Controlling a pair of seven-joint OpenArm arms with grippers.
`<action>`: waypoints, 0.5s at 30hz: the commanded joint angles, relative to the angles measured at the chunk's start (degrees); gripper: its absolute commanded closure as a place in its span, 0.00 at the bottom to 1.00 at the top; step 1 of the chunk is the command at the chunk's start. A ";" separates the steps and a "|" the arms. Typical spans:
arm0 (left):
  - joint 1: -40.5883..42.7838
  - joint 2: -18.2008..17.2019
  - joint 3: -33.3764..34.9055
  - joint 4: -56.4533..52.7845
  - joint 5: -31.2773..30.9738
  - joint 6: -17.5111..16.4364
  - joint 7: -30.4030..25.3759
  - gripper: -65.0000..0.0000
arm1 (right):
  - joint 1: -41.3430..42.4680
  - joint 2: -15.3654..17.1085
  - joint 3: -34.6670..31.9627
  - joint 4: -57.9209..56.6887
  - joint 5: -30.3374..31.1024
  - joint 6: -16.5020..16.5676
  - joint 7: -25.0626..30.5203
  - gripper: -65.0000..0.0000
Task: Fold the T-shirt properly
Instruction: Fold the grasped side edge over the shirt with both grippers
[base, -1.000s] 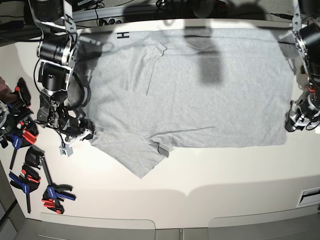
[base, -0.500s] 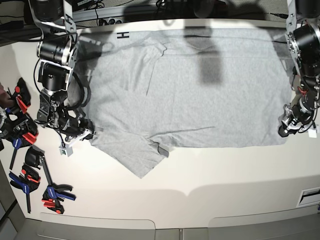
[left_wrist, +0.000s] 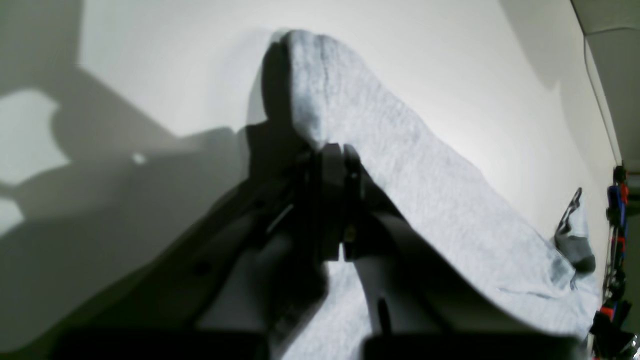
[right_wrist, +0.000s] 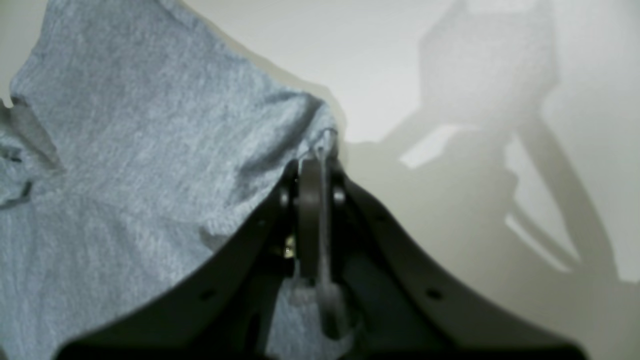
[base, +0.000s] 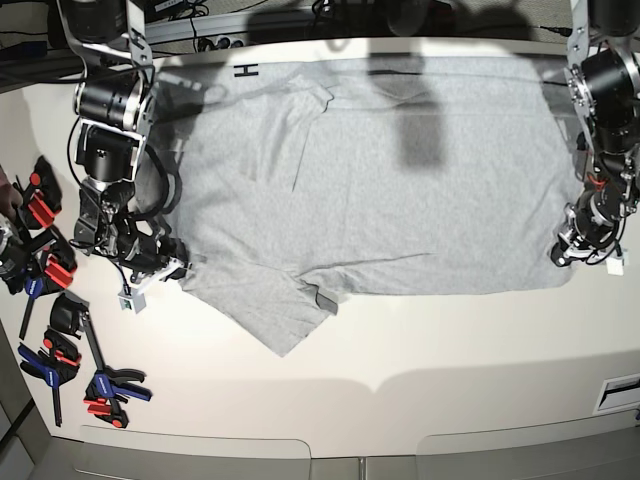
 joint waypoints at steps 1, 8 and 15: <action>-1.09 -1.11 0.15 0.50 0.17 -0.37 -0.72 1.00 | 1.38 0.68 -0.07 0.52 -0.46 -0.11 -0.39 1.00; -0.79 -1.27 0.15 0.68 -0.48 -8.35 -1.86 1.00 | 2.23 0.68 -0.07 5.86 4.79 1.46 -5.05 1.00; -0.46 -3.78 0.15 0.68 -5.97 -13.29 -0.81 1.00 | 2.16 1.14 0.04 11.47 5.66 4.59 -11.65 1.00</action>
